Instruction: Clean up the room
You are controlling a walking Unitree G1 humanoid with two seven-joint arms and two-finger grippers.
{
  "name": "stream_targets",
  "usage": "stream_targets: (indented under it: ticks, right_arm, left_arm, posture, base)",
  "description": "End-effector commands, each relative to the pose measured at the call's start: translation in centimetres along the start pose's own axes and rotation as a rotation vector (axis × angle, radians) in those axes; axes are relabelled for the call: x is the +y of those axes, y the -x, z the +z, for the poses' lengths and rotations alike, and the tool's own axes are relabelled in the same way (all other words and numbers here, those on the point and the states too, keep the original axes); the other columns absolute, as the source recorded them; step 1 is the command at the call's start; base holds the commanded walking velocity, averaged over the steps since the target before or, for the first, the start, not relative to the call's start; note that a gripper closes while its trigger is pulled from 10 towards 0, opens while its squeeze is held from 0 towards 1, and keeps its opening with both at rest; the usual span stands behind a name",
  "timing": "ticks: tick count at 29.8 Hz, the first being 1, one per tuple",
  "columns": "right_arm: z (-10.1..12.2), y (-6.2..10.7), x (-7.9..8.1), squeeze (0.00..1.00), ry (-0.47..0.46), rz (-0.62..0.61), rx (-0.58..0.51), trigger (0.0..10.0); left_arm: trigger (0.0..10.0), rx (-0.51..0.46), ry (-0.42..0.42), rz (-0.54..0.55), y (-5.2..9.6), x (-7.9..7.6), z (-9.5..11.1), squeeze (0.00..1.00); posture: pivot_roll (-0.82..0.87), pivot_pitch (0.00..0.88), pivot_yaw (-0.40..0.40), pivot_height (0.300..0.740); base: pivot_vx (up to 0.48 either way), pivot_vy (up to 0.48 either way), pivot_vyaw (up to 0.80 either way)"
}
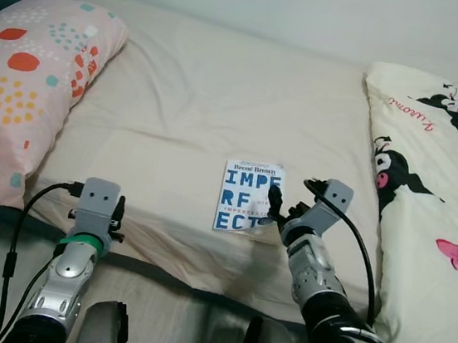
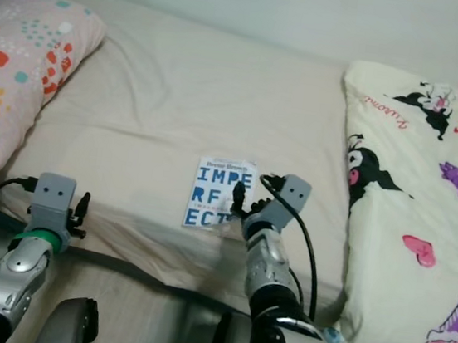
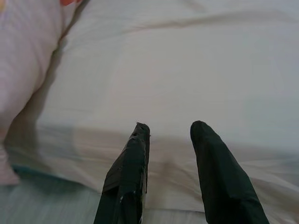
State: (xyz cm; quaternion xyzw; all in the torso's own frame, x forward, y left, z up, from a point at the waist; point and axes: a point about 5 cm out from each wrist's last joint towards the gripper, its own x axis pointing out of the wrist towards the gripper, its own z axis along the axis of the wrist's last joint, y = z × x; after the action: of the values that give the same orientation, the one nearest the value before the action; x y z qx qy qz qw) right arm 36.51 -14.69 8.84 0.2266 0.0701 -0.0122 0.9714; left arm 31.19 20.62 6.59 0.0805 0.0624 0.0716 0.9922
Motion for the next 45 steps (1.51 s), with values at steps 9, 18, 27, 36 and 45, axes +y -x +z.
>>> stream_targets:
  ticks: [9,18,27,36,45]
  right_arm:
    - [1.2,-0.6,0.7,1.0,0.073,0.042,-0.015,10.0]
    - [-0.5,-0.1,0.3,0.9,0.218,-0.001,0.064,10.0]
    - [-0.4,-0.2,0.5,0.0,0.269,-0.004,0.051,10.0]
    - [-0.8,-0.1,0.3,0.0,0.379,-0.061,0.079,10.0]
    - [-0.8,-0.1,-0.3,0.0,0.436,-0.109,0.099,10.0]
  left_arm:
    - [10.0,0.019,-0.017,-0.049,0.1,-0.7,-0.2,0.0]
    - [10.0,0.02,-0.033,-0.056,1.5,-0.2,-0.5,0.0]
    - [10.0,0.008,-0.058,-0.049,2.4,1.4,-0.3,0.0]
    - [10.0,0.015,-0.094,-0.037,3.3,3.0,0.3,0.0]
    - [10.0,0.015,-0.127,-0.068,3.8,3.4,1.0,0.0]
  posture:
    - [0.14,0.015,0.005,0.566]
    - [0.19,0.103,0.004,0.566]
    - [0.22,0.154,0.013,0.566]
    - [0.27,0.176,0.046,0.566]
    - [0.29,0.213,0.065,0.566]
  base:
    - [0.0,0.0,0.0]
    - [0.0,0.0,0.0]
    - [0.0,0.0,0.0]
    - [0.0,0.0,0.0]
    - [0.0,0.0,0.0]
